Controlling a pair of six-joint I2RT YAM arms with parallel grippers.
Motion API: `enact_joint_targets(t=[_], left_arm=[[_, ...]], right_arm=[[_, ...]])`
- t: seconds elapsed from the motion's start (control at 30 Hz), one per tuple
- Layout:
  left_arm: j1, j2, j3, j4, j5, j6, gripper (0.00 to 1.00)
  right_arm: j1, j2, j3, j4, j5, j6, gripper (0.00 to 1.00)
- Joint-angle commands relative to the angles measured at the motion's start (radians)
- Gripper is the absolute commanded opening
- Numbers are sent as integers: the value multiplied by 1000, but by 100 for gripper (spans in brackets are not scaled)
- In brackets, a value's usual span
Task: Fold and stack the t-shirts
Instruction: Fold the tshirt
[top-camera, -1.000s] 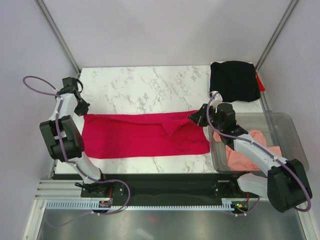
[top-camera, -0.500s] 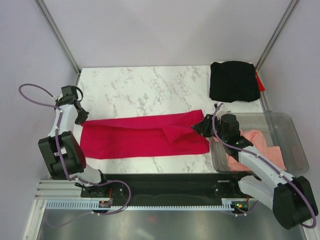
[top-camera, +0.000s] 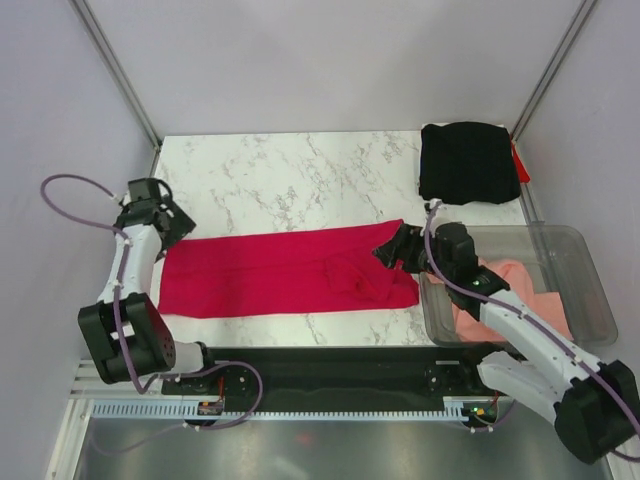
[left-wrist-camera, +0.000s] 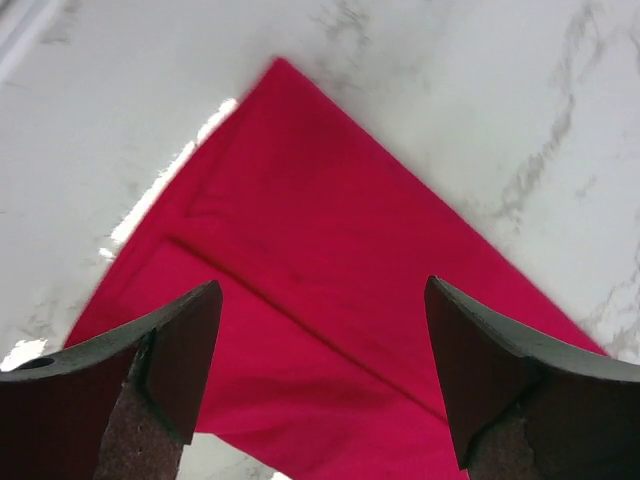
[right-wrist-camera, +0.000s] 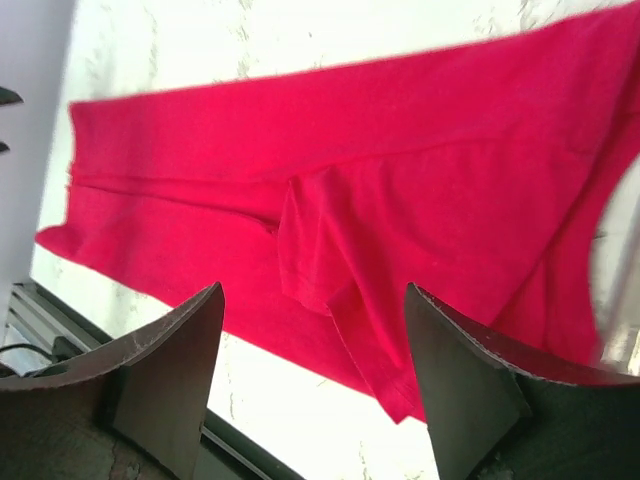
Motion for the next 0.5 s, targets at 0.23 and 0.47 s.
enact_joint_targets(t=[0.23, 0.47], left_arm=[[-387, 218, 10, -12, -30, 11, 87], [-437, 364, 7, -37, -4, -30, 88]], right_arm=[[192, 537, 228, -196, 280, 150, 80], [180, 786, 322, -215, 251, 158, 83]])
